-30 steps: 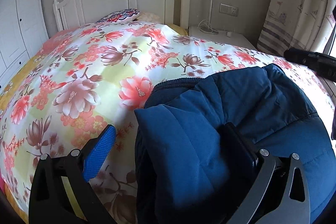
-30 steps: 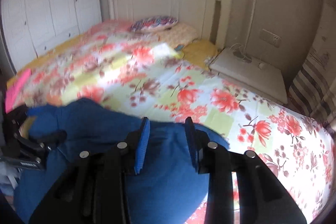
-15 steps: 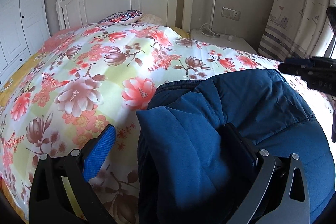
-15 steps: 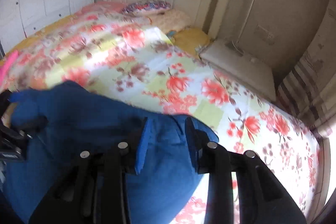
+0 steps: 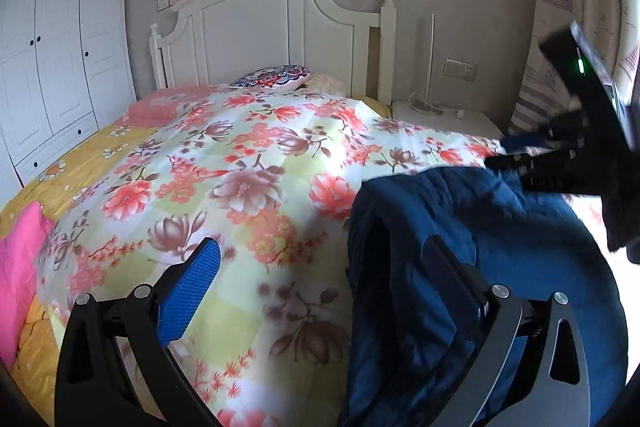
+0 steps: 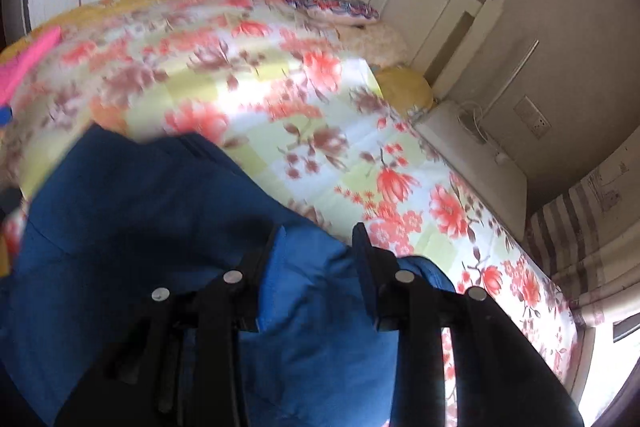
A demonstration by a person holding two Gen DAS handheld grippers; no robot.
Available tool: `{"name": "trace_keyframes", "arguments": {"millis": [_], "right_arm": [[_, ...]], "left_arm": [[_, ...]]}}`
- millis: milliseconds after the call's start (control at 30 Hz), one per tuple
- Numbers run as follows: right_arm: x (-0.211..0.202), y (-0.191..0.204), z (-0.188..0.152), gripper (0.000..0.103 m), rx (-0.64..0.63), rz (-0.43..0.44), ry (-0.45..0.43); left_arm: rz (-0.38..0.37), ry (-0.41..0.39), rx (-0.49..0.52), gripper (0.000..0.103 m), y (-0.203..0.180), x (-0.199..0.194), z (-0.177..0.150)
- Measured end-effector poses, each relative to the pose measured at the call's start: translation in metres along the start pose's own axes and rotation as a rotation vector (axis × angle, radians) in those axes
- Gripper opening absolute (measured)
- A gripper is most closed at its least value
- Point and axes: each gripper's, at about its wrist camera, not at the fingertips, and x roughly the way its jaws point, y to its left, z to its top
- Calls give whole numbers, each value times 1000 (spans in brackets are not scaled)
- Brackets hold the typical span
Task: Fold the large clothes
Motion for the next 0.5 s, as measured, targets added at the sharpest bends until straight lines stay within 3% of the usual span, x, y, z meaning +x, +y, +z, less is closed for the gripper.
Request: {"name": "trace_keyframes", "arguments": {"millis": [100, 167, 200, 300, 433, 500], "right_arm": [[1, 46, 9, 42, -113, 86, 9], [29, 80, 1, 40, -229, 65, 117], [38, 91, 0, 34, -267, 40, 142], [32, 91, 11, 33, -251, 51, 163], [2, 96, 26, 36, -213, 115, 54], [16, 112, 24, 39, -243, 125, 99]], "left_arm": [[10, 43, 52, 98, -6, -5, -31], [11, 52, 34, 98, -4, -4, -48], [-9, 54, -21, 98, 4, -5, -54], [-44, 92, -72, 98, 17, 0, -63], [-38, 75, -69, 98, 16, -5, -68], [-41, 77, -76, 98, 16, -5, -68]]}}
